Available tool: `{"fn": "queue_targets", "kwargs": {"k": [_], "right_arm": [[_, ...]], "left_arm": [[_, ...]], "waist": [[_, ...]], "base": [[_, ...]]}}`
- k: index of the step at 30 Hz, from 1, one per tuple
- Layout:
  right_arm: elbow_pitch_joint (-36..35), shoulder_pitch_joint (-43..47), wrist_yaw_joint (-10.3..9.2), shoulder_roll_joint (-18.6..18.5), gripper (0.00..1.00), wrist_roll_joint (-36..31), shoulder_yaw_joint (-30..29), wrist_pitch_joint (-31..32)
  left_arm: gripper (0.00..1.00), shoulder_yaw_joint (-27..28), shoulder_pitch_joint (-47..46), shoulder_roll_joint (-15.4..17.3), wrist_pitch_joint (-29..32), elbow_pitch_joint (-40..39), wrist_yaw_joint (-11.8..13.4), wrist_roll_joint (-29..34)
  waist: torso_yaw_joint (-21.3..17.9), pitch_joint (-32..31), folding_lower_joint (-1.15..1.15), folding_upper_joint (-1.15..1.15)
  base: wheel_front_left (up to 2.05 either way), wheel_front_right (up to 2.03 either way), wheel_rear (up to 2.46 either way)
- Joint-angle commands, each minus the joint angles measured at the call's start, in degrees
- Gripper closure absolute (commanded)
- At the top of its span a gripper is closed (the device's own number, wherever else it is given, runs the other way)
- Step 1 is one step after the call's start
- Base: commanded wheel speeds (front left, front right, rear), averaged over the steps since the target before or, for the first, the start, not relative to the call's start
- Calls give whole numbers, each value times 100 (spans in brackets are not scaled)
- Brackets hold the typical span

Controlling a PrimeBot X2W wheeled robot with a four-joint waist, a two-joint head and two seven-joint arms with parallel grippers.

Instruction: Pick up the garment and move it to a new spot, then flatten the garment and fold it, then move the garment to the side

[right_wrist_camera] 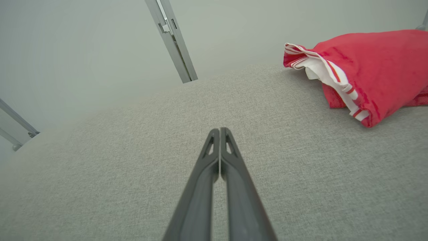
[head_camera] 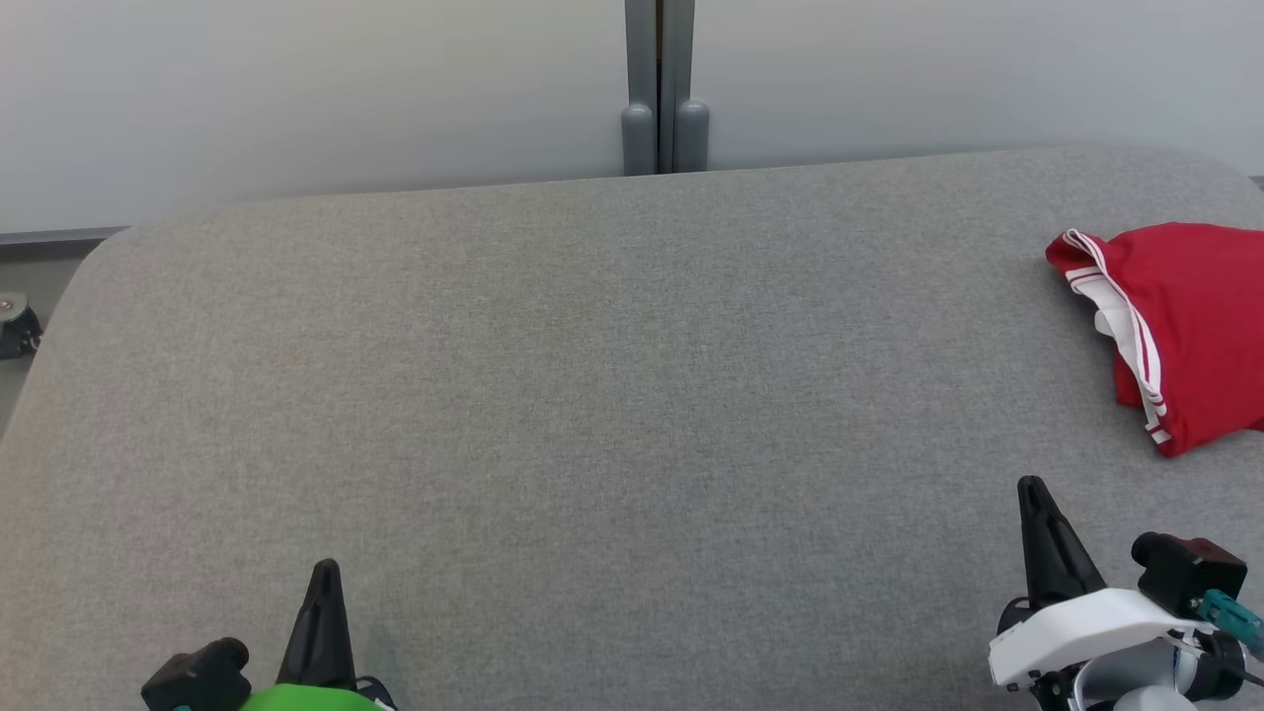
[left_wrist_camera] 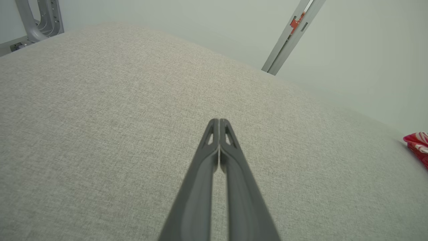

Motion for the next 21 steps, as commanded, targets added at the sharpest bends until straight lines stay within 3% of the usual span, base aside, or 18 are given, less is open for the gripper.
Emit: {"fn": "queue_targets", "kwargs": {"k": [1, 21], "right_arm": [[-84, -140, -1, -10, 100, 273, -30, 55], [-63, -308, -3, 28, 100, 2138, -129, 500]], "left_arm": [[100, 51, -182, 40, 56, -75, -38, -239], [100, 252, -443, 68, 495, -35, -151, -1916]], "waist": [[-3, -2, 0, 0], [-43, -30, 0, 0]], "base": [[0, 0, 0], [0, 0, 0]]}}
